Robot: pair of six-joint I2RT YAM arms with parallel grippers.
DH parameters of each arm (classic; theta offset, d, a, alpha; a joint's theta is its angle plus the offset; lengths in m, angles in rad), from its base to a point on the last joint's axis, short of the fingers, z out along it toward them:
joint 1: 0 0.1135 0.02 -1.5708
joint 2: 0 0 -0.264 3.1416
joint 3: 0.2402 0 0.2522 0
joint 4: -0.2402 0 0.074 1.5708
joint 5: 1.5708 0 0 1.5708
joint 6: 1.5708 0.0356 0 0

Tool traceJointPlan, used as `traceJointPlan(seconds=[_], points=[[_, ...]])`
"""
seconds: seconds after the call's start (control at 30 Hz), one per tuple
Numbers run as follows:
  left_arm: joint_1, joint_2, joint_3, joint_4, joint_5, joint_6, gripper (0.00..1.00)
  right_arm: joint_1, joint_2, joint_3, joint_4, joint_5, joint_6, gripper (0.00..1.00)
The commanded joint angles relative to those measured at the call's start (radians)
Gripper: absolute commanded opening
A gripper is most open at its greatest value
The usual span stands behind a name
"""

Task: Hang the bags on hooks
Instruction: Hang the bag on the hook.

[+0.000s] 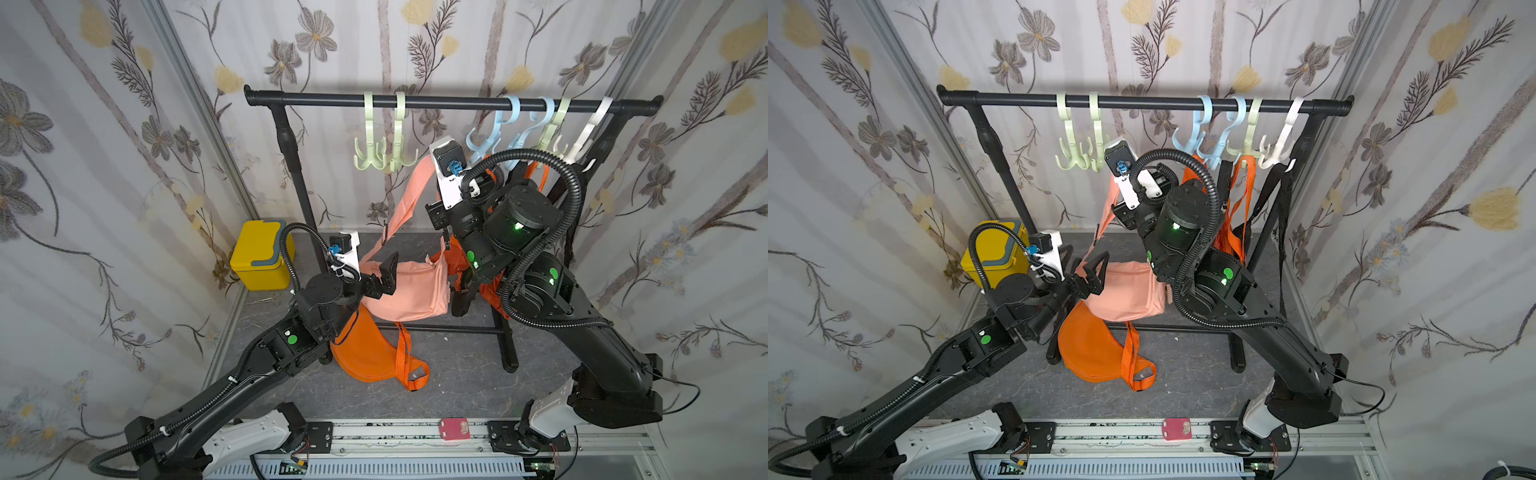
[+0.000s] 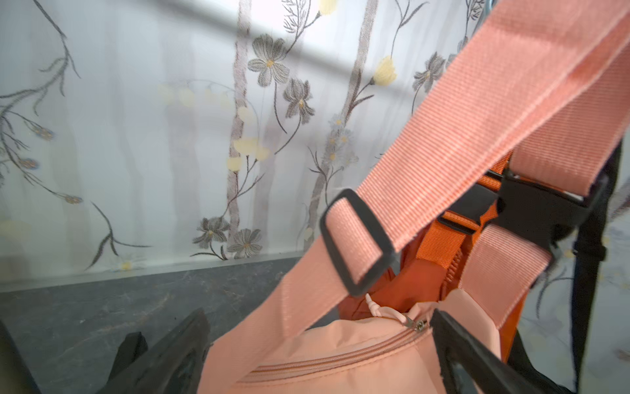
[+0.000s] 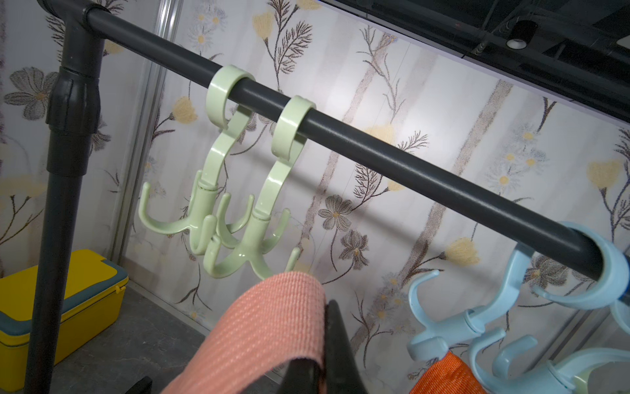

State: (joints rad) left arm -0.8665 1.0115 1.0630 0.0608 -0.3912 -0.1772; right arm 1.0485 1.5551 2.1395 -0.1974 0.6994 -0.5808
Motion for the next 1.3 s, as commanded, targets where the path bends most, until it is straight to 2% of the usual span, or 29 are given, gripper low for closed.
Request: traceJointPlan(seconds=[0.0, 0.1, 0.2, 0.37, 0.53, 0.57, 0.67, 0.73, 0.8, 0.97, 1.03, 1.27], points=[[-0.01, 0.021, 0.013, 0.163, -0.133, 0.1, 1.0, -0.013, -0.003, 0.015, 0.07, -0.028, -0.019, 0.0], [-0.016, 0.034, 0.007, 0.234, -0.085, 0.137, 1.0, -0.022, -0.001, 0.026, 0.069, -0.044, -0.021, 0.0], [-0.016, 0.086, 0.055, 0.225, -0.042, 0.176, 1.0, -0.026, -0.003, 0.029, 0.071, -0.054, -0.022, 0.0], [-0.012, 0.17, 0.14, 0.206, -0.071, 0.246, 1.0, -0.028, -0.004, 0.031, 0.08, -0.064, -0.027, 0.0], [0.008, 0.207, 0.173, 0.238, -0.17, 0.274, 0.99, -0.04, -0.003, 0.033, 0.087, -0.067, -0.027, 0.0], [0.013, 0.201, 0.165, 0.257, -0.16, 0.279, 0.93, -0.047, -0.003, 0.034, 0.088, -0.072, -0.024, 0.0], [0.03, 0.195, 0.17, 0.276, -0.14, 0.289, 0.44, -0.08, 0.002, 0.034, 0.089, -0.102, -0.001, 0.0], [0.036, 0.185, 0.175, 0.281, -0.129, 0.308, 0.16, -0.105, 0.005, 0.036, 0.087, -0.134, 0.014, 0.0], [0.038, 0.176, 0.184, 0.279, -0.126, 0.324, 0.0, -0.131, 0.008, 0.039, 0.087, -0.167, 0.034, 0.0], [0.039, 0.152, 0.223, 0.235, -0.092, 0.314, 0.0, -0.184, 0.034, 0.071, 0.087, -0.248, 0.063, 0.0], [0.039, 0.148, 0.224, 0.214, -0.078, 0.298, 0.0, -0.21, 0.092, 0.106, 0.083, -0.274, 0.073, 0.0], [0.026, 0.233, 0.401, 0.047, -0.044, 0.271, 0.0, -0.303, 0.214, 0.235, 0.055, -0.381, 0.137, 0.0]])
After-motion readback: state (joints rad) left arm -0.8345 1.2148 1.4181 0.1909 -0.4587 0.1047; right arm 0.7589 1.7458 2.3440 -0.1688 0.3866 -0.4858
